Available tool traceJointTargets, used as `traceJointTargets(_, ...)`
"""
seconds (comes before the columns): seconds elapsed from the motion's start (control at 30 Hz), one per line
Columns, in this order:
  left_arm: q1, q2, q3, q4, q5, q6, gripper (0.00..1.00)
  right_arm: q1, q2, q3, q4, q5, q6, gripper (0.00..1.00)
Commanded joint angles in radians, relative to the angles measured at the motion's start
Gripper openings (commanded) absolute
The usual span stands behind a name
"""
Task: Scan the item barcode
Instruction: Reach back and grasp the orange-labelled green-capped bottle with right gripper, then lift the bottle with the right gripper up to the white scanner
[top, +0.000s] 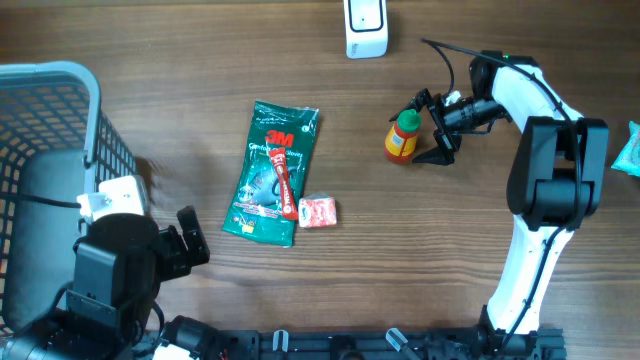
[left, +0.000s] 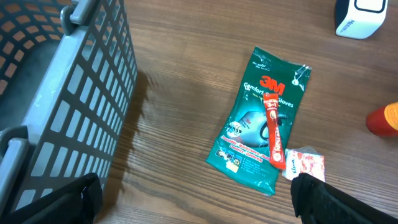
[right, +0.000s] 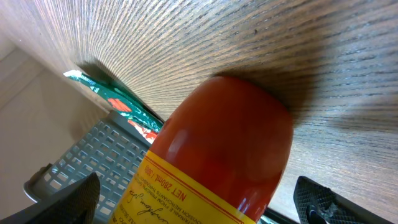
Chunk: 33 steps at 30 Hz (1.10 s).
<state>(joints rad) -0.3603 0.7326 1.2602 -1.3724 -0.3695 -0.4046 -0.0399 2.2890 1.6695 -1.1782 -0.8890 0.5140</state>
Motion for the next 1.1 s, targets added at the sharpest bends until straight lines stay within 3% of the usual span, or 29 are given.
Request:
traceJointTargets(0.0, -0.002, -0.006, 0.001, 0.002, -0.010, 0.008, 1.00, 0.003, -0.002, -0.055, 0.032, -0.008, -0.014, 1.00)
traceJointTargets(0.17, -0.002, -0.006, 0.001, 0.002, -0.010, 0.008, 1.00, 0.004, -0.002, -0.209, 0.254, -0.191, 0.017, 1.00)
traceJointTargets(0.37, -0.002, -0.006, 0.001, 0.002, -0.010, 0.008, 1.00, 0.030, -0.002, -0.209, 0.193, -0.174, 0.009, 0.99)
traceJointTargets(0.43, -0.002, -0.006, 0.001, 0.002, -0.010, 0.008, 1.00, 0.031, -0.002, -0.209, 0.138, -0.160, 0.022, 0.91)
traceJointTargets(0.7, -0.002, -0.006, 0.001, 0.002, -0.010, 0.008, 1.00, 0.082, -0.031, -0.209, 0.070, 0.002, 0.549, 0.84)
traceJointTargets(0.83, -0.002, -0.006, 0.001, 0.002, -0.010, 0.008, 1.00, 0.152, -0.072, -0.209, 0.105, 0.014, 0.724, 0.84)
traceJointTargets(0.9, -0.002, -0.006, 0.001, 0.002, -0.010, 0.008, 1.00, 0.179, -0.095, -0.209, 0.189, 0.058, 0.768, 0.77)
traceJointTargets(0.93, -0.002, -0.006, 0.001, 0.002, -0.010, 0.008, 1.00, 0.184, -0.097, -0.209, 0.210, 0.062, 0.764, 0.63)
traceJointTargets(0.97, -0.002, -0.006, 0.001, 0.002, -0.010, 0.008, 1.00, 0.184, -0.097, -0.209, 0.209, 0.072, 0.748, 0.56)
traceJointTargets(1.07, -0.002, -0.006, 0.001, 0.002, -0.010, 0.008, 1.00, 0.184, -0.097, -0.209, 0.203, 0.146, 0.715, 0.50)
